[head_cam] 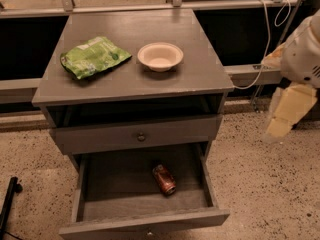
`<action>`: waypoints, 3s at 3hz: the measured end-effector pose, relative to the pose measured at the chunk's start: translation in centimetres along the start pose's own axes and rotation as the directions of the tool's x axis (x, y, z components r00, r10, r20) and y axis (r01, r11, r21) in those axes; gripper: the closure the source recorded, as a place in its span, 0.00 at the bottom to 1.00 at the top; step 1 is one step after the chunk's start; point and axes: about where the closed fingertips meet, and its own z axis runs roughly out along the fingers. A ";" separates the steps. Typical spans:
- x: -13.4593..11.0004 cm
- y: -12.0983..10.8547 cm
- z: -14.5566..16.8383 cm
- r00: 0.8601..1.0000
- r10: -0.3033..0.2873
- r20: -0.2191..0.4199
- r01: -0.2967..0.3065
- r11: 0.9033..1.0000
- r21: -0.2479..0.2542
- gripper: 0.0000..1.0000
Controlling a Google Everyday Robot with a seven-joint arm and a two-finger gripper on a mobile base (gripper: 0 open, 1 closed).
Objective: Pick coke can from middle drawer and place on counter
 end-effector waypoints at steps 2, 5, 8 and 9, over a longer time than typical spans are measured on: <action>-1.3 6.7 9.9 0.974 -0.015 0.227 0.032 0.997 -0.073 0.00; -4.7 7.4 19.9 0.873 0.040 0.487 0.002 0.996 -0.084 0.00; -8.3 7.9 33.1 0.723 0.185 0.665 -0.174 0.981 -0.084 0.00; -8.8 7.7 35.4 0.711 0.210 0.671 -0.192 0.976 -0.102 0.00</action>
Offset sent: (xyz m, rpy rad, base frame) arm -0.0211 0.0731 -0.1855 0.4077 -0.2067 0.1924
